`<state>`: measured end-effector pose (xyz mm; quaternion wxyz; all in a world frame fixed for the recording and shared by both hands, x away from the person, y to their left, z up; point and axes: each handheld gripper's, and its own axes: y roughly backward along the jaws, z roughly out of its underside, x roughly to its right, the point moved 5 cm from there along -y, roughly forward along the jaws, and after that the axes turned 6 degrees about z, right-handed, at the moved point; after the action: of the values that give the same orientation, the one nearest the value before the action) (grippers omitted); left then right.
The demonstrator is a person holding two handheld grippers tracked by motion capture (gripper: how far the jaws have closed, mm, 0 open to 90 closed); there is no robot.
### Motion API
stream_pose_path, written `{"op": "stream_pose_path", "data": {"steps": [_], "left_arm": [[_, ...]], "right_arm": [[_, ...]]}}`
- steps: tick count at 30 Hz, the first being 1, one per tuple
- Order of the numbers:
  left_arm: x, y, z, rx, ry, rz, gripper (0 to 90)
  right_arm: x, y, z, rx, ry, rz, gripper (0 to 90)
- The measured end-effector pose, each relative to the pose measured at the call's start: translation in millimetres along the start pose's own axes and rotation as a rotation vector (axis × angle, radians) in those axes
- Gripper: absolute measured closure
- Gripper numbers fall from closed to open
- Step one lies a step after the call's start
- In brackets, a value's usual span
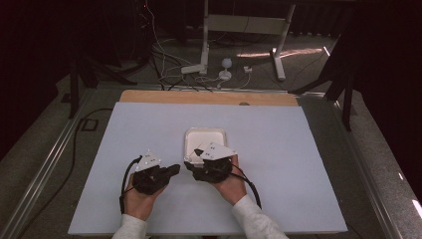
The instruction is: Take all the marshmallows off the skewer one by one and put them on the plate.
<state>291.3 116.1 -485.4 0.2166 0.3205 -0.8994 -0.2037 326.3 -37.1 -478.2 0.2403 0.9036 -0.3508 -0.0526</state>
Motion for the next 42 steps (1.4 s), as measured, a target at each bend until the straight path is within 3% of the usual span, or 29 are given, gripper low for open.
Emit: {"op": "stream_pose_path", "data": {"steps": [12,30,34,36,37,39,42], "left_arm": [[0.7,-0.4,-0.1,0.011,0.010,-0.004,89.9],[0.7,-1.3,0.7,-0.003,0.028,-0.043,90.0],[0.3,-2.3,1.1,-0.020,0.031,-0.055,90.0],[1.7,0.3,2.1,-0.022,0.024,-0.045,90.0],[2.3,1.6,2.0,-0.019,0.023,-0.044,90.0],[2.8,1.8,0.5,-0.014,0.019,-0.037,90.0],[4.7,-1.5,-0.2,-0.014,0.013,-0.027,90.0]], "right_arm": [[-6.7,-3.7,1.6,-0.013,0.028,0.008,71.8],[-10.3,-9.3,1.8,-0.026,0.083,0.105,82.3],[-8.1,-13.5,2.7,-0.033,0.063,0.117,83.1],[1.5,-14.4,3.9,-0.037,0.075,0.225,83.5],[11.0,-14.3,5.2,-0.042,0.006,0.218,83.5],[30.0,-11.0,7.0,-0.039,-0.062,0.216,83.5],[42.2,-2.7,5.5,-0.028,-0.066,0.218,83.3]]}}
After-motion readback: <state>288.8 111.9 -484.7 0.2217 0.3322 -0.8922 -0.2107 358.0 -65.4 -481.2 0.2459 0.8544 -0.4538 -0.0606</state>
